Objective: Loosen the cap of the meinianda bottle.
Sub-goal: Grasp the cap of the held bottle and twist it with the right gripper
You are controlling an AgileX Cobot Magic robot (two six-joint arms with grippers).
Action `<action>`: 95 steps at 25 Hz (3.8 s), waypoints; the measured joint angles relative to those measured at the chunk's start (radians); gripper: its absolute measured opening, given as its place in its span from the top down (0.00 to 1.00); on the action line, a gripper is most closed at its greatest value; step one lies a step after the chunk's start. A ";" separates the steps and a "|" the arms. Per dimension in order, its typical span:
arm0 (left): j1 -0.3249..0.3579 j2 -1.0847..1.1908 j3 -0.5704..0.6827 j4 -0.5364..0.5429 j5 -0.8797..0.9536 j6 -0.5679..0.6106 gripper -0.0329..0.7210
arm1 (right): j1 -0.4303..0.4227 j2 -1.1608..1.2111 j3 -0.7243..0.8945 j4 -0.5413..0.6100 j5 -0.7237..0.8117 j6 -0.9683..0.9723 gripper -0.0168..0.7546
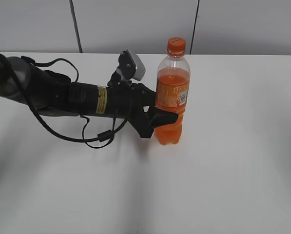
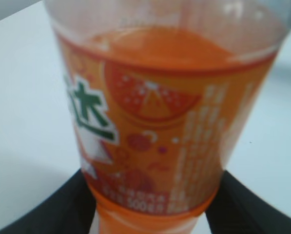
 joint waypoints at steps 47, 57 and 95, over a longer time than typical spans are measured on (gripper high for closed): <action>0.000 0.000 0.000 0.000 -0.002 0.000 0.42 | 0.474 1.008 -0.928 0.064 0.075 0.097 0.51; 0.000 0.000 0.000 0.001 -0.001 0.000 0.42 | 0.474 1.030 -0.929 0.084 0.075 0.101 0.49; 0.000 0.000 -0.001 0.014 -0.001 0.000 0.42 | 0.475 1.074 -0.891 0.132 0.075 -0.272 0.63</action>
